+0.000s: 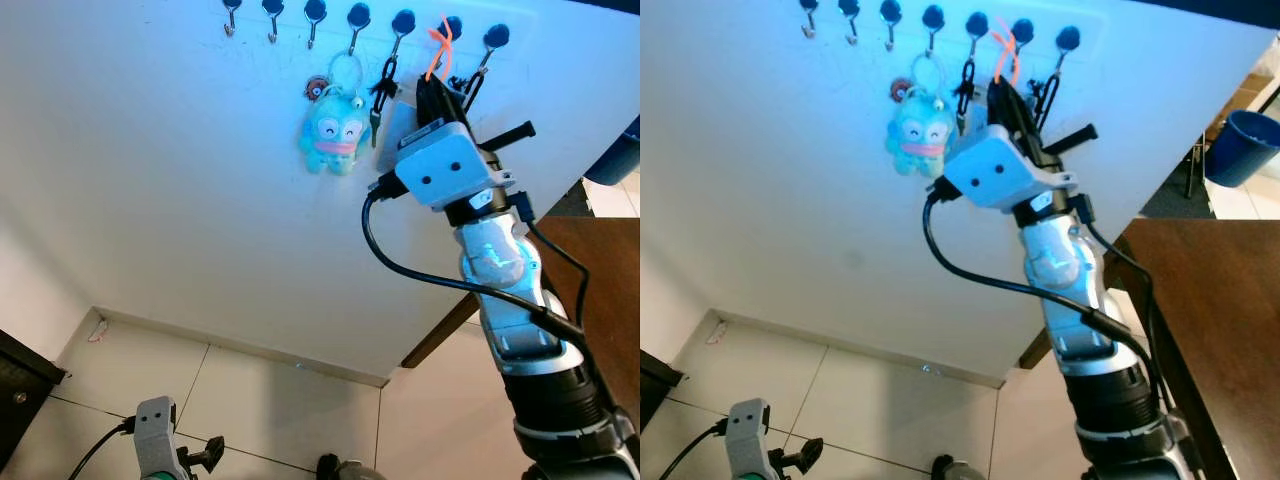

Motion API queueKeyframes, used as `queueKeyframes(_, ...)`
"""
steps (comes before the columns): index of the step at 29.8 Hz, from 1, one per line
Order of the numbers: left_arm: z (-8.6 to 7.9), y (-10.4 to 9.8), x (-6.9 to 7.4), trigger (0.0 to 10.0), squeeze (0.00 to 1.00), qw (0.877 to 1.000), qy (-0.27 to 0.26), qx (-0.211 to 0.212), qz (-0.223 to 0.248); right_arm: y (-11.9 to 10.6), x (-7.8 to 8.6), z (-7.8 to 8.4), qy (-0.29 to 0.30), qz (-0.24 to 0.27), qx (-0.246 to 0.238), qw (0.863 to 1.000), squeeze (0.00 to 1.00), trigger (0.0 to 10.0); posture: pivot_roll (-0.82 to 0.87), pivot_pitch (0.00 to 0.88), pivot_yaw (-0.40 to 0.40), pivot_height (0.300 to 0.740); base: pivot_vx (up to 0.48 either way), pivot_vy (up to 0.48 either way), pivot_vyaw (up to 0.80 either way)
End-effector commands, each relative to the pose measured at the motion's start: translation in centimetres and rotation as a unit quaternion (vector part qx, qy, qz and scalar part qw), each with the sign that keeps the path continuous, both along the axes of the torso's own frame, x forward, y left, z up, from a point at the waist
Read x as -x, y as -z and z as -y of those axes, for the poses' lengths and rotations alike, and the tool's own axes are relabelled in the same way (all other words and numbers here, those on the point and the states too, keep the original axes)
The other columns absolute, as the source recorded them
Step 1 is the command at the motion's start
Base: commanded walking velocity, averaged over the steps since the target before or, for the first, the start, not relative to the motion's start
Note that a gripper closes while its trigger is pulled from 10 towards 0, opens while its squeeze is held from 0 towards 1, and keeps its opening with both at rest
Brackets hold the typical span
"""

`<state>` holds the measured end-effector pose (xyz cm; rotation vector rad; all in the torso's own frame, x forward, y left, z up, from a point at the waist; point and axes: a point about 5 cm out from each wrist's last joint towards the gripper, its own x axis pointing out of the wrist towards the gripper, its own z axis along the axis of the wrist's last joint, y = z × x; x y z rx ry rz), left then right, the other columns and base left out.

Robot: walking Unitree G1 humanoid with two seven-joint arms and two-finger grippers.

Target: Hang keys on a hook

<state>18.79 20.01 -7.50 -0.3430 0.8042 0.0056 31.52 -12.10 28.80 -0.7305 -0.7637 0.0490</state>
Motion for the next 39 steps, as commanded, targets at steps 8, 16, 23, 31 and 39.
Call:
queueKeyframes(8,0.4,0.7,1.2,10.0,0.00,1.000,0.005,0.008,-0.024,-0.4,-0.4,0.1,0.006,-0.017,-0.013,1.000,0.00,10.0,-0.09,0.082,0.021,0.740,0.000,0.000,0.00)
queueKeyframes(16,0.4,0.7,1.2,10.0,0.00,1.000,0.005,0.009,-0.023,-0.2,-1.0,-0.2,0.016,-0.045,-0.016,0.999,0.00,10.0,-0.09,0.086,0.022,0.740,0.000,0.000,0.00)
queueKeyframes(23,0.5,0.7,1.2,10.0,0.00,1.000,0.008,0.011,-0.022,-0.2,-1.5,-0.4,0.024,-0.060,-0.019,0.998,0.00,10.0,-0.09,0.088,0.024,0.740,0.000,0.000,0.00)
queueKeyframes(31,0.6,0.7,1.1,10.0,0.00,1.000,0.008,0.012,-0.021,-0.3,-2.0,-0.5,0.031,-0.073,-0.021,0.997,0.00,10.0,-0.09,0.089,0.021,0.740,0.000,0.000,0.00)
queueKeyframes(39,0.6,0.6,1.1,10.0,0.00,1.000,0.009,0.014,-0.020,-0.7,-2.3,-0.4,0.041,-0.076,-0.025,0.996,0.00,10.0,-0.09,0.089,0.023,0.740,0.000,0.000,0.00)
